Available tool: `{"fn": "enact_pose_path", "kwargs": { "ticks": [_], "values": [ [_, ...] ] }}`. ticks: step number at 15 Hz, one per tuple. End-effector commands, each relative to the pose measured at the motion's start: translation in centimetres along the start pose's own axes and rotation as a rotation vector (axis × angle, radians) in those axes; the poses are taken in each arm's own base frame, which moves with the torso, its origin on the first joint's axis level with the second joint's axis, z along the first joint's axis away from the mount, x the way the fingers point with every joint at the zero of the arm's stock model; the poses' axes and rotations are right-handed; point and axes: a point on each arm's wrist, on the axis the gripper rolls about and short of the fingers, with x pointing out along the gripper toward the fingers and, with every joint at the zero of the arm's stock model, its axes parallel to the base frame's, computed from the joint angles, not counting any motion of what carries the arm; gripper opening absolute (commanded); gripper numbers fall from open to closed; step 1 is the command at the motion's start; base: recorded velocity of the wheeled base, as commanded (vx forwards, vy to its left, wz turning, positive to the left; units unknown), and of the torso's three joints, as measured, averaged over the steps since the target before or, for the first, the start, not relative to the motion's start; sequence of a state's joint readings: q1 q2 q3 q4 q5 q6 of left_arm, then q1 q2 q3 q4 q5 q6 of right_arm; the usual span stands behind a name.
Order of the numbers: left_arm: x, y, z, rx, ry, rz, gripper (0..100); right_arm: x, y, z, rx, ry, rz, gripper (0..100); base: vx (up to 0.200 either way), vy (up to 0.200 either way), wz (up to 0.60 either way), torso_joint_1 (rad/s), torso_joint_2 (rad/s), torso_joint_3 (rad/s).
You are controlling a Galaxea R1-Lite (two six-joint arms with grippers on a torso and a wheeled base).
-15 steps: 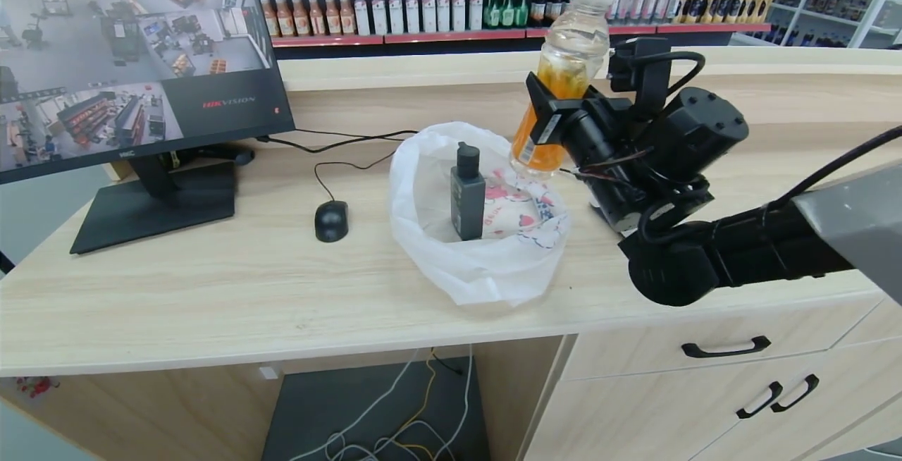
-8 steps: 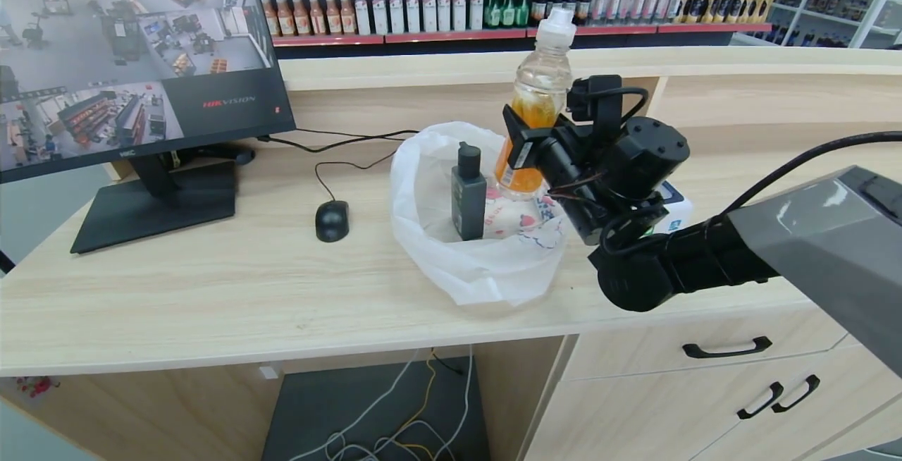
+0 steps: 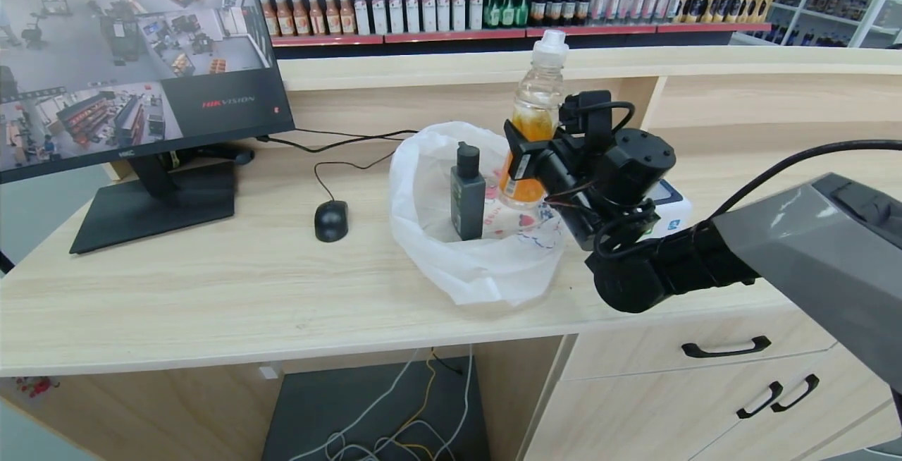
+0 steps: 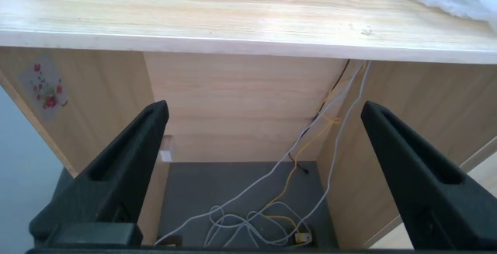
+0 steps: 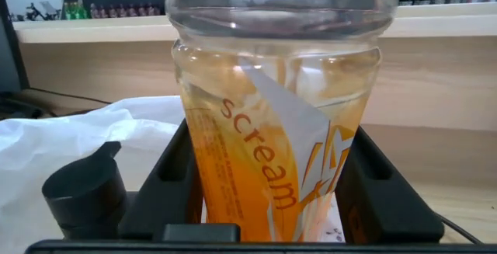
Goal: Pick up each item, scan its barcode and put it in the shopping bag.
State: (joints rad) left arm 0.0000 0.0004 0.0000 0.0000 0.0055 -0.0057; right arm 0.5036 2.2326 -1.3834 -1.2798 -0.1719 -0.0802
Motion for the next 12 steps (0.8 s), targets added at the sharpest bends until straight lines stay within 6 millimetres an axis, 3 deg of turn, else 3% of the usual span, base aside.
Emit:
{"fn": "enact_pose_path", "kwargs": {
  "ticks": [1, 12],
  "values": [
    [0.0, 0.0, 0.0, 0.000, 0.000, 0.002, 100, 0.1, -0.3, -0.9, -0.007, 0.016, -0.006, 0, 0.000, 0.000, 0.00, 0.000, 0.00, 0.000],
    [0.0, 0.0, 0.0, 0.001, 0.000, 0.001, 100, 0.0, -1.1, -4.1, -0.023, 0.054, -0.023, 0, 0.000, 0.000, 0.00, 0.000, 0.00, 0.000]
  ]
}}
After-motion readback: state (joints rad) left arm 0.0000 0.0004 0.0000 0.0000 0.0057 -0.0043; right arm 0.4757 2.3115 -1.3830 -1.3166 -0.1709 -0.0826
